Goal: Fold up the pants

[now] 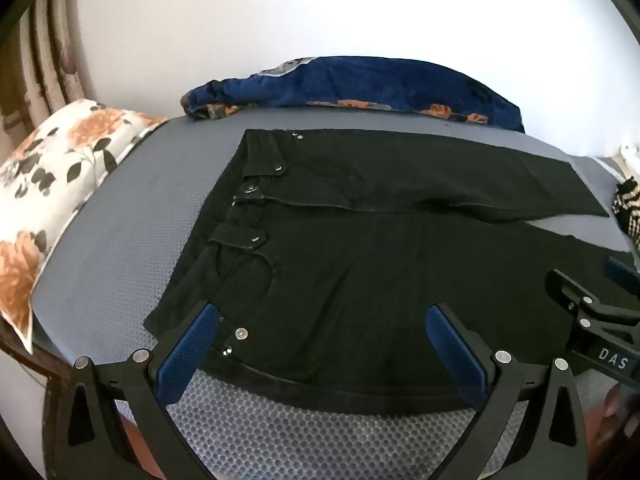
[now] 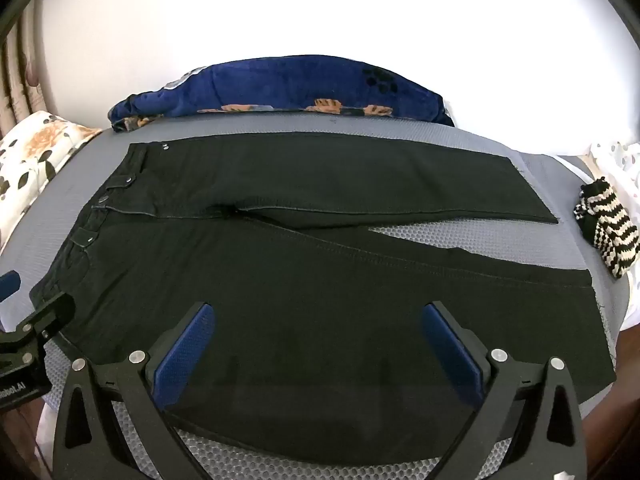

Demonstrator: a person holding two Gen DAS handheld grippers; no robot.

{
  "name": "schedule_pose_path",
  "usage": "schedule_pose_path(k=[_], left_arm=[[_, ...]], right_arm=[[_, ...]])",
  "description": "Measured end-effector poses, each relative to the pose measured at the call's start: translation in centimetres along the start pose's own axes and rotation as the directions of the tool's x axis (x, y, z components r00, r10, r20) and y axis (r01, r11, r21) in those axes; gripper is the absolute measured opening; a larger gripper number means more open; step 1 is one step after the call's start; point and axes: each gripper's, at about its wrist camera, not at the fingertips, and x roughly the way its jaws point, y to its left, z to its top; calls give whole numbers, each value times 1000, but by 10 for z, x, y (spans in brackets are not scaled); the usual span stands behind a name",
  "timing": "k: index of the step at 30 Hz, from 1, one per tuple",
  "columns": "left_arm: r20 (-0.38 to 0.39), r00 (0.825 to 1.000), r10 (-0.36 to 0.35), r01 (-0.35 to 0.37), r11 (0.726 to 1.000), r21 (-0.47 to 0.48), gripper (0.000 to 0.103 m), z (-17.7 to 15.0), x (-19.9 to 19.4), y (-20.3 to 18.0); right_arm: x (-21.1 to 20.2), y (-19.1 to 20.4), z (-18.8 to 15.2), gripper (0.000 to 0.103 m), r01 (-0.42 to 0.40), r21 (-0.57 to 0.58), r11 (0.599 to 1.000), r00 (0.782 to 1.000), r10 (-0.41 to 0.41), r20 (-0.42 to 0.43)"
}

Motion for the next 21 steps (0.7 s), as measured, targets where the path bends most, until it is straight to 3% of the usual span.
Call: schedule_pose_path(k=[3,7,13,21], left_arm=[[3,999,52,-52,998,20,103,-2,-2,-11],[-12,1000,-15,15,1000,-22,103,-3,4,2],[-20,1000,5,-4,1000,22,103,-2,7,-1],[-4,1000,5,-5,1000,10,103,-3,6,-3]], right_arm=[[0,1,0,102,2,-2,1000,1000,-2,2],[1,1,1,102,0,-1,1000,1000,0,-1],[1,1,2,102,3,0,1000,1000,-3,0],[3,0,2,102,0,1,1000,1000,0,3]])
